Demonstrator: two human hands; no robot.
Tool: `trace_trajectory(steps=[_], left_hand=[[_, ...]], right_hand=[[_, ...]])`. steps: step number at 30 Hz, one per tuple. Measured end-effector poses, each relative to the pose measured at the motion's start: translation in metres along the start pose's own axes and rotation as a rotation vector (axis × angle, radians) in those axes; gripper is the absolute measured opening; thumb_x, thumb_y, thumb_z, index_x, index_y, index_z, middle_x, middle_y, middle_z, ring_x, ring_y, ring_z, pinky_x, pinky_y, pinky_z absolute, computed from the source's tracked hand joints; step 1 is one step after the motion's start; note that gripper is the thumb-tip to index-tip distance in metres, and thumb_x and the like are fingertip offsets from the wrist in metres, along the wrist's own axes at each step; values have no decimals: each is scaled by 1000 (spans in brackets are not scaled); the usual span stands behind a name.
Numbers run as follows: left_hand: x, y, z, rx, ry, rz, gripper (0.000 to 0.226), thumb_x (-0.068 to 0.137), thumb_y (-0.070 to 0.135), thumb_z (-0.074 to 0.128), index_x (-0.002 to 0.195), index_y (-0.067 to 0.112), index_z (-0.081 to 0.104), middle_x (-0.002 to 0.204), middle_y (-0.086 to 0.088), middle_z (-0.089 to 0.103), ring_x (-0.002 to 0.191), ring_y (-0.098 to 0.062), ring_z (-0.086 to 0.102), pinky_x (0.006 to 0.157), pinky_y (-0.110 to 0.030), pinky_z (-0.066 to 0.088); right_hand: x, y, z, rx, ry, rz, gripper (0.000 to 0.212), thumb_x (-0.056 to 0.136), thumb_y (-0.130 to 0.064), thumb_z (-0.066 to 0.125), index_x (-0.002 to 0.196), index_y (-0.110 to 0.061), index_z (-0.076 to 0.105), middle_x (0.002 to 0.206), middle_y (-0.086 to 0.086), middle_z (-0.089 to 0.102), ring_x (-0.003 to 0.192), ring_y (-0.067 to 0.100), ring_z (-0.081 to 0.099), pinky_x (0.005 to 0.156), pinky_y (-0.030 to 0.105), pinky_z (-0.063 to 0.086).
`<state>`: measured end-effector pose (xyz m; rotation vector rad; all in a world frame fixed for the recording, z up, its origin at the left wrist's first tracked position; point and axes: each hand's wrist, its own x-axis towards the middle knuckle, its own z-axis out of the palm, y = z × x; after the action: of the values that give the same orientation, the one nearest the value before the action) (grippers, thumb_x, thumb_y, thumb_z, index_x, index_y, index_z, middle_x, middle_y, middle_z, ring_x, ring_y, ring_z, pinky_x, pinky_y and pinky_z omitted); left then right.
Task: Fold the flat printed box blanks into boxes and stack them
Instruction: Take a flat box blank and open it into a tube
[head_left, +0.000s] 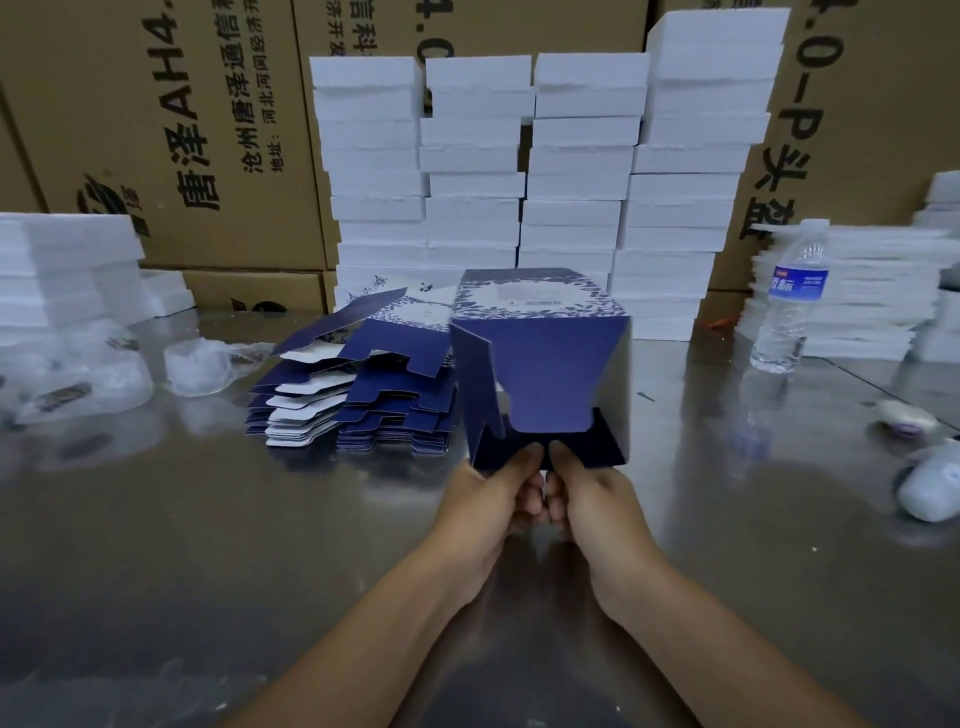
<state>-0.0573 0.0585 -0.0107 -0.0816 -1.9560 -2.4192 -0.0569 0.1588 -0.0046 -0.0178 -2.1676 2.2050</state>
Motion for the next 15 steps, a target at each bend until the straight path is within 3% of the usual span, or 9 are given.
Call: trace_trajectory(steps=[4, 10, 12, 15], left_hand=[[3, 1, -1, -76, 9, -5, 46, 91, 25, 58, 48, 10, 55, 41, -4, 46, 39, -14, 48, 44, -18, 43], [4, 3, -5, -96, -87, -59, 44, 91, 24, 58, 49, 12, 57, 46, -4, 46, 44, -13, 48, 49, -19, 45], [5, 3, -7, -135, -53, -81, 44, 90, 21, 59, 46, 16, 58, 45, -2, 44, 43, -12, 46, 48, -20, 44], [7, 2, -10, -164, -9, -119, 41, 88, 19, 62, 47, 16, 59, 44, -1, 44, 42, -11, 43, 47, -20, 42]], right_hand=[[1, 2, 8, 103, -17, -17, 53, 97, -28, 44, 47, -10, 44, 41, 4, 48, 37, 10, 42, 41, 15, 38], [0, 0, 8, 139, -20, -10, 61, 96, -35, 46, 38, -17, 44, 40, 3, 47, 34, 8, 41, 39, 15, 36], [3, 0, 6, 155, 21, -7, 59, 96, -40, 45, 41, -18, 41, 37, 1, 40, 34, 10, 36, 39, 19, 32], [9, 3, 2, 180, 82, -2, 58, 98, -30, 45, 42, -22, 31, 37, -3, 28, 34, 10, 26, 40, 23, 23]])
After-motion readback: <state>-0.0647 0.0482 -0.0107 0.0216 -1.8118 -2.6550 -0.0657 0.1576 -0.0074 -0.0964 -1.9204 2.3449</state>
